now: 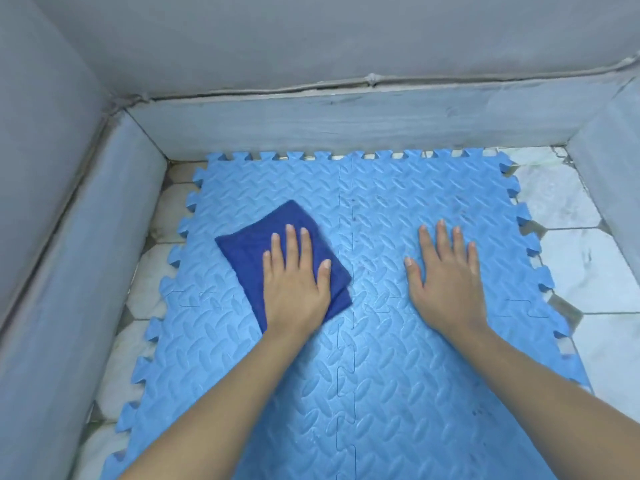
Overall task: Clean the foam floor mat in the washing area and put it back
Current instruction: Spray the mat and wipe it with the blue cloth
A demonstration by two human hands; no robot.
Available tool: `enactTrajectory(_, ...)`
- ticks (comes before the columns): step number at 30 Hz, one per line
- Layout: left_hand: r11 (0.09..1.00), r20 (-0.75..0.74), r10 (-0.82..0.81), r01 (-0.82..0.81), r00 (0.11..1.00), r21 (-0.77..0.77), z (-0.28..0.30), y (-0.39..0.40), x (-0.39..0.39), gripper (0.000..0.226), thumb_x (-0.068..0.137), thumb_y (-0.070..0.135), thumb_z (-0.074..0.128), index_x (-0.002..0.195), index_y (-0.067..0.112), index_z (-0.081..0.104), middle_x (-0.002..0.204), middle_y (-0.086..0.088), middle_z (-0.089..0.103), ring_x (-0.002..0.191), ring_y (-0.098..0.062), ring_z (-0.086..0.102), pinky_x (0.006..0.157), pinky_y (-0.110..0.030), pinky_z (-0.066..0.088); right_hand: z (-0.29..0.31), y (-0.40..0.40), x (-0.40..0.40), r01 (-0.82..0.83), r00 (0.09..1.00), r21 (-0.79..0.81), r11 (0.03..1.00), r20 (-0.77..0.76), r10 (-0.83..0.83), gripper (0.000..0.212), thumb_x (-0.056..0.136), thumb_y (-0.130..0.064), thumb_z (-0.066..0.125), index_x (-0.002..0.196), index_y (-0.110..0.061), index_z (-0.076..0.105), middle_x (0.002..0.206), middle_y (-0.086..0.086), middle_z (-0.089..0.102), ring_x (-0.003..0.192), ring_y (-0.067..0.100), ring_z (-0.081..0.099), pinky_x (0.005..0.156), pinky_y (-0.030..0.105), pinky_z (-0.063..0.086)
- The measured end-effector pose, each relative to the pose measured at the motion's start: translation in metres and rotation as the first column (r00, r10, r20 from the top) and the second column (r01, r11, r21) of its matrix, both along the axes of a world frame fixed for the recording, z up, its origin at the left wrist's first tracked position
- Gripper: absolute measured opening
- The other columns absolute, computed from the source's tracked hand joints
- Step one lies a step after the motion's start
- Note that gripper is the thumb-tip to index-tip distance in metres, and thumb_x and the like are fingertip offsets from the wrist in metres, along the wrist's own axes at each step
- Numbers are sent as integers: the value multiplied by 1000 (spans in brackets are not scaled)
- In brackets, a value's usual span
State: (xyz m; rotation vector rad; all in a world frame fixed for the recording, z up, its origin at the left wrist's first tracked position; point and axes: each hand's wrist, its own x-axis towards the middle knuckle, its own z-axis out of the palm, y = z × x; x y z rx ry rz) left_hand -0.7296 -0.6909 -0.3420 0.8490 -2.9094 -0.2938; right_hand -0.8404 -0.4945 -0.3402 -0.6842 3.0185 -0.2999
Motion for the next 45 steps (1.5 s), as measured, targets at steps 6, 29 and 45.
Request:
enactTrajectory(6,922,32,-386,384,922,45,6,-30,-31,60,98,45,23,152,21,15,161,0,7,148,-19,4,120,-40,3,-4,2,0,0,1000,-4,1000,-12,0,66,97,-48,22,154,-16,26,161,14,23,149,34,16,122,50,9)
enactTrajectory(29,927,52,375,-376,925,-5,-3,-123,-3,52,101,36,22,151,24,19,160,-4,13,147,-26,6,118,-44,7,3,0,-2,-4,1000,-6,1000,10,4,66,95,-48,25,152,-14,31,159,16,27,149,35,18,121,50,9)
enactTrajectory(45,967,19,251,-252,968,43,4,-142,-34,50,102,31,22,150,18,24,159,-3,17,147,-25,8,118,-44,9,9,98,32,240,971,69,968,-19,-239,61,96,-50,25,150,-22,33,158,9,31,146,33,25,113,64,13)
